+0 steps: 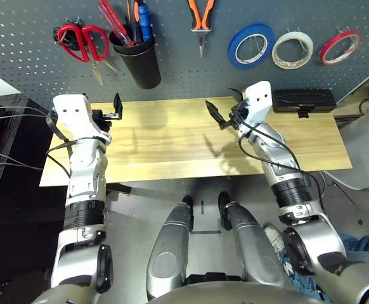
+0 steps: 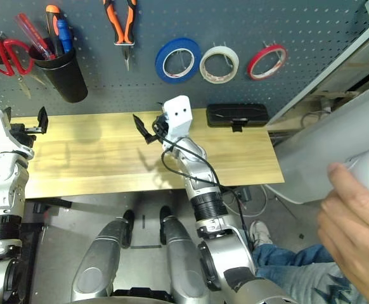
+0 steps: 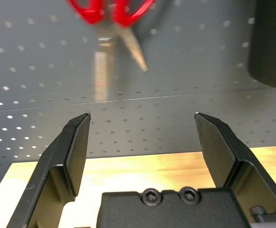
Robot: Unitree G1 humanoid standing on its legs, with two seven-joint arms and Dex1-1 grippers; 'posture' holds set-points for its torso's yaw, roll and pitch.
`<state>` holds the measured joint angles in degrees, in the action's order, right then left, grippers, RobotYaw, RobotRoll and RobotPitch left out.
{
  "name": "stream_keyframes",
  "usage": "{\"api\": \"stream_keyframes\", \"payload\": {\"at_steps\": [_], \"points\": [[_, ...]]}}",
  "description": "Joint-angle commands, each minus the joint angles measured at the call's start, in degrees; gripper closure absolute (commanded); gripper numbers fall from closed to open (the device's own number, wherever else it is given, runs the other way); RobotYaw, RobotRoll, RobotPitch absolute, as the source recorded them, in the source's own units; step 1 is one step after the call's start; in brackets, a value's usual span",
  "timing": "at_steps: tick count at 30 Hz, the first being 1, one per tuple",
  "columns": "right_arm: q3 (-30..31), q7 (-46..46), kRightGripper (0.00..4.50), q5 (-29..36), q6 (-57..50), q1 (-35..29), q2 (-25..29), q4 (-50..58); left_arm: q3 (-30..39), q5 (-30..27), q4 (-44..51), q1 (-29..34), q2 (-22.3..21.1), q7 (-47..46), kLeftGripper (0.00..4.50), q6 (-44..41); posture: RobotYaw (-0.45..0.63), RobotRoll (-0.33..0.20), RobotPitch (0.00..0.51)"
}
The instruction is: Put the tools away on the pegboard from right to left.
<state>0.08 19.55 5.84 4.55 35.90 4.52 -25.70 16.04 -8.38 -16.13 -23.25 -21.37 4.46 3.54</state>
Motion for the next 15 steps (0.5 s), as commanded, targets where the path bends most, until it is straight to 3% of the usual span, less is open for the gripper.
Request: {"api": "stream_keyframes", "payload": {"at_steps": [1, 15], "points": [[-2.4, -2.3, 0.0, 0.8, 1.2, -1.6, 0.1, -3.1, -0.9, 0.7, -1.1, 1.5, 0.1, 1.0, 0.02, -1.7, 0.04, 0.0, 0.303], [-10.0, -8.7, 0.0, 1.7, 3.9, -0.6, 4.7, -11.3, -3.1, 1.5, -3.1, 0.1, 1.0, 3.0, 0.02, -4.5, 0.02, 0.0, 0.299]]}}
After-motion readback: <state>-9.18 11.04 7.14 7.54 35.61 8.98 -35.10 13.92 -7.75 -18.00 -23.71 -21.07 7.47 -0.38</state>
